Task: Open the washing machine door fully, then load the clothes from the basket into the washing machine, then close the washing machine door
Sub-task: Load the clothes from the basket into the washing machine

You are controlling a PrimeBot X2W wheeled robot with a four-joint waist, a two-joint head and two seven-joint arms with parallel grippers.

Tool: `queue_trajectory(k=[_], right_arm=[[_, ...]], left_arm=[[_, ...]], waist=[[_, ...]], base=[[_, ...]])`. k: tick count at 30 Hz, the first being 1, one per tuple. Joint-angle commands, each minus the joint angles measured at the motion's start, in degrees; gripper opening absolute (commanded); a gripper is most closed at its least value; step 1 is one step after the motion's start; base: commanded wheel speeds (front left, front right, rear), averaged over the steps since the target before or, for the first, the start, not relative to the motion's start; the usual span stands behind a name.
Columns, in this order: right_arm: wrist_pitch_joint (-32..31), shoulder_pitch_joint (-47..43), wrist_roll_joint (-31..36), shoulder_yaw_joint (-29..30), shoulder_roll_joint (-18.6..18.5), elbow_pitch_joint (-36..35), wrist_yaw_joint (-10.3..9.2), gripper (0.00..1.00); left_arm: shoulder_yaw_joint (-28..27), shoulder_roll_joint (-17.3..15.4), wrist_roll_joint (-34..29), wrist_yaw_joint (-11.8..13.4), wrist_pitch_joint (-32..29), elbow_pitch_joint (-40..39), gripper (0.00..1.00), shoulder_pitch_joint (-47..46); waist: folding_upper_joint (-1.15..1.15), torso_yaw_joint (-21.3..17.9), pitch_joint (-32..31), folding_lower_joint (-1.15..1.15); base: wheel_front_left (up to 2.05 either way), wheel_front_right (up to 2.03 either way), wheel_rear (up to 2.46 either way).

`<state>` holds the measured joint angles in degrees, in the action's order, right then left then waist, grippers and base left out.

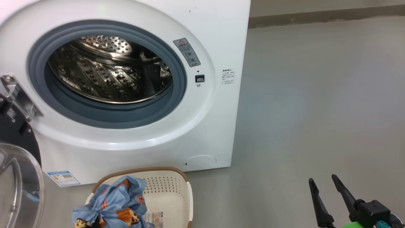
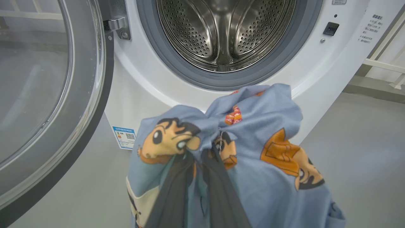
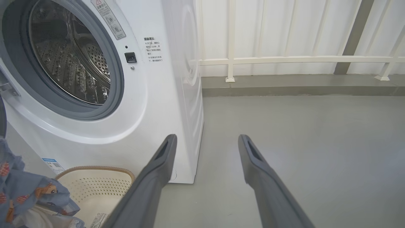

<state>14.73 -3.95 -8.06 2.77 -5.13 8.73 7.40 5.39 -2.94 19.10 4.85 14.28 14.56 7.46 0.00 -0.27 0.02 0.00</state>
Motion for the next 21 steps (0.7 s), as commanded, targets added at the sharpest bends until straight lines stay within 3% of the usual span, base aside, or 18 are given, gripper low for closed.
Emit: queue_trajectory(k=[1,21], right_arm=[[0.3,0.0,-1.3,-0.8,-0.7,-1.3,0.09,1.0],[0.3,-2.4,-1.5,0.1,-0.8,-1.5,0.09,1.0]], left_arm=[[-2.3,0.0,-0.9,0.4,0.7,-2.3,0.0,-0.4],[-1.5,0.1,-1.8,2.8,0.7,-7.5,0.0,4.3]], waist=[[0.0,0.0,-0.9,0.0],[0.0,0.6,-4.7,0.0]], base=[[0.0,0.0,0.0],[0.0,0.0,0.0]])
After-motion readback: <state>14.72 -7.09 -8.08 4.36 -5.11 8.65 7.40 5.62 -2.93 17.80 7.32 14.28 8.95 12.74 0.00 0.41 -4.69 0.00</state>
